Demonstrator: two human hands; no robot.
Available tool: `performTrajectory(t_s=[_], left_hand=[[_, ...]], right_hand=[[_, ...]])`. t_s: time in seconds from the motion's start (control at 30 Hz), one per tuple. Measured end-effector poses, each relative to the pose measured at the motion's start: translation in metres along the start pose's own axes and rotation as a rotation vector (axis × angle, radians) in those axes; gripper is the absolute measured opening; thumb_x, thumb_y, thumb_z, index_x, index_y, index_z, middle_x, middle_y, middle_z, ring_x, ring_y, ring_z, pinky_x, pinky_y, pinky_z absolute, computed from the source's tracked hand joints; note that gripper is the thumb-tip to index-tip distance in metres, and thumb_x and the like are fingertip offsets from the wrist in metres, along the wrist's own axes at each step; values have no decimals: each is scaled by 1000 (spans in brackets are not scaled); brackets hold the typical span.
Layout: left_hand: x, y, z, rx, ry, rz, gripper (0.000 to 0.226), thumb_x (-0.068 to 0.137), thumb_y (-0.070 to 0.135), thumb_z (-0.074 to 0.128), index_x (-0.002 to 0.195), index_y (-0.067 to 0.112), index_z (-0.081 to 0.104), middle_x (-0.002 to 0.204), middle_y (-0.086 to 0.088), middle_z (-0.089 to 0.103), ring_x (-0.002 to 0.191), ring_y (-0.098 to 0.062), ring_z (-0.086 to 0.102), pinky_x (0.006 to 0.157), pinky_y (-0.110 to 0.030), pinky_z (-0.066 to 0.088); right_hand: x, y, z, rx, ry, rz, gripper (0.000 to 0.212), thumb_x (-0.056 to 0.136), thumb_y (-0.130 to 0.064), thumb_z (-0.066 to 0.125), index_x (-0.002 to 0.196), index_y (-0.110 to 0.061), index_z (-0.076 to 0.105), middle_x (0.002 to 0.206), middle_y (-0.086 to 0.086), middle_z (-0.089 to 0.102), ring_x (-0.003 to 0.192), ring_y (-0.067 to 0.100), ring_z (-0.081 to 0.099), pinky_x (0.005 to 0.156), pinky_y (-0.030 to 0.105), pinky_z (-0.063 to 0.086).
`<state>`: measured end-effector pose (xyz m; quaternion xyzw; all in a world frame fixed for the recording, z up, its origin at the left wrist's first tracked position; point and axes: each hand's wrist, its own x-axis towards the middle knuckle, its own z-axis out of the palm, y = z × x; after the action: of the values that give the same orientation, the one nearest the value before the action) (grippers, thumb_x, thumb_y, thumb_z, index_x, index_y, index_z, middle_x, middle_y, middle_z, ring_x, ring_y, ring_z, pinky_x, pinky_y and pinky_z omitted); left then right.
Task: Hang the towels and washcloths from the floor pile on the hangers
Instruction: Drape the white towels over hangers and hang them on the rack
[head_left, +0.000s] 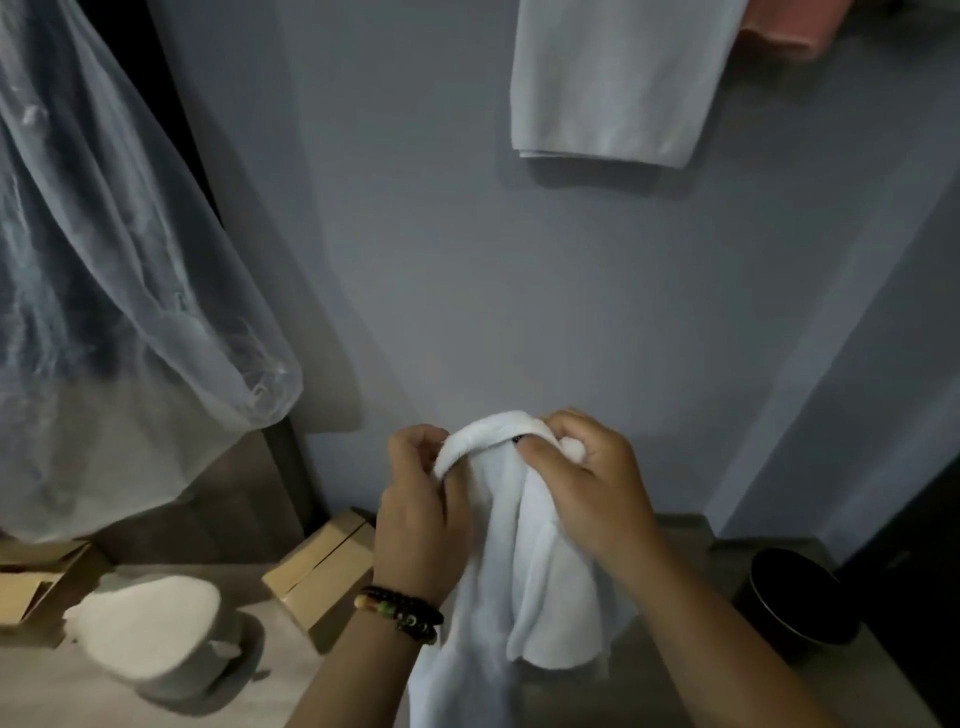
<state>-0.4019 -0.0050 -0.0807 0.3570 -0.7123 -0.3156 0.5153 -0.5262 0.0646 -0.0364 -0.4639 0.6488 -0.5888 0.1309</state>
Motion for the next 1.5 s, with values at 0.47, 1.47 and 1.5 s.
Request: performTrajectory(t_s=[0.47, 1.47, 1.5], left_hand=[[-12, -64, 35, 113, -320, -226, 14, 98, 13, 45, 98, 24, 53, 82, 8, 63, 70, -7, 58, 57, -12, 42], [7, -95, -13, -48, -153, -268, 24, 92, 5, 53, 79, 25, 58, 67, 5, 61, 62, -3, 54, 57, -10, 39], [4, -102, -11, -13, -145, -286, 26, 93, 6, 50, 77, 26, 55, 65, 5, 60, 62, -3, 54, 57, -11, 39]], right_hand=[[10, -38, -38, 27, 254, 13, 40, 78, -4, 65, 55, -13, 34, 47, -10, 29, 47, 7, 28, 44, 16, 25], [2, 34, 53, -268, -124, 11, 52, 76, -26, 77, 53, -7, 35, 48, -5, 26, 48, 8, 26, 46, 23, 21], [3, 33, 53, -257, -112, 16, 50, 76, -25, 77, 53, -6, 36, 48, -5, 28, 48, 8, 26, 46, 22, 22]])
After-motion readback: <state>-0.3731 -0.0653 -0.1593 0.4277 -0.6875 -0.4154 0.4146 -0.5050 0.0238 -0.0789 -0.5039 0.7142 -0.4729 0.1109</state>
